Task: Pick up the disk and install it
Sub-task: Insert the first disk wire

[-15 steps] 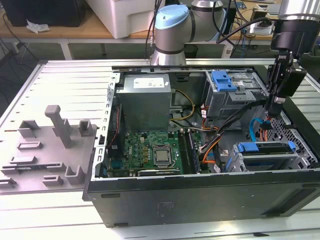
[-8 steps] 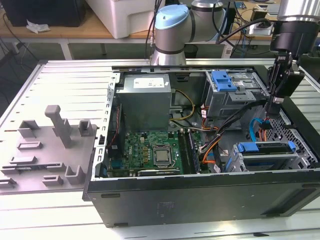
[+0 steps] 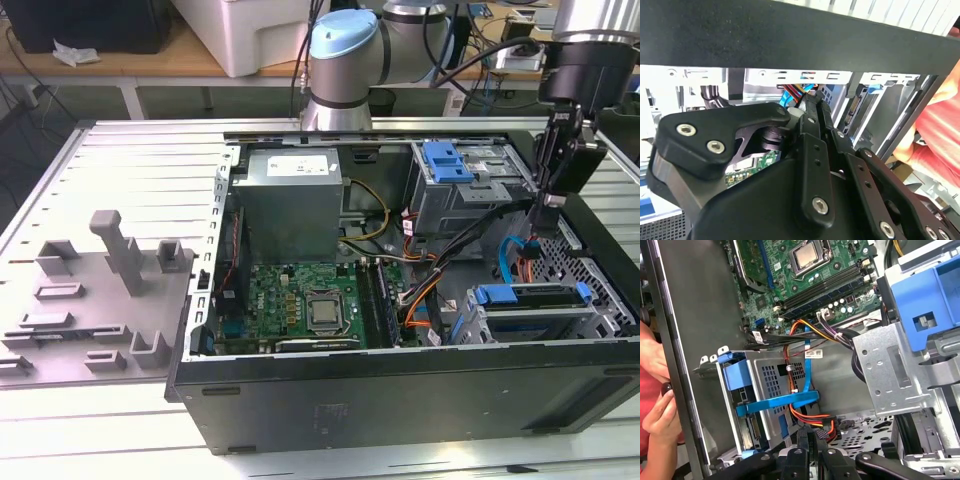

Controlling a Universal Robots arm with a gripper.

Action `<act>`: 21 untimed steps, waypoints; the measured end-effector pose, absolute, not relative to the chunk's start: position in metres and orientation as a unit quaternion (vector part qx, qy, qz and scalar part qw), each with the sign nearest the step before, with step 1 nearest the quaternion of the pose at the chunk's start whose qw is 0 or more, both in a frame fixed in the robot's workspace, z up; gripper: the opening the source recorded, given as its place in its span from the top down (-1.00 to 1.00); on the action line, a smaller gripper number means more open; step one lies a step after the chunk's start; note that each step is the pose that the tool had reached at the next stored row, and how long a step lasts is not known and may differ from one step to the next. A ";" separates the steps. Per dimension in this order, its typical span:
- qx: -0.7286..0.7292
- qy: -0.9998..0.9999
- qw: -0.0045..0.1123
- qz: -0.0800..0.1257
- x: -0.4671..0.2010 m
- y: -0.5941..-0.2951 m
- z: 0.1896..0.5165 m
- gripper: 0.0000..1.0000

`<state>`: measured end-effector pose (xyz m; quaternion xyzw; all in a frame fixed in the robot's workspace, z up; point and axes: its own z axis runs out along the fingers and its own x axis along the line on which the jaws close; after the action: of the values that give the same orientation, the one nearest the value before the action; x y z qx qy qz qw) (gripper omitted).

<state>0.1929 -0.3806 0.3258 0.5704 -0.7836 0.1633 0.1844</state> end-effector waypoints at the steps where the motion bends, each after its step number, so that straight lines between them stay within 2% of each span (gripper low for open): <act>1: 0.570 -0.784 0.184 0.163 0.192 -0.381 0.326 0.67; 15: 0.573 -0.787 0.169 0.154 0.187 -0.396 0.331 0.67; 21: 0.577 -0.788 0.158 0.145 0.185 -0.404 0.333 0.67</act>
<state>0.1848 -0.4039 0.3327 0.5769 -0.7880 0.1454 0.1585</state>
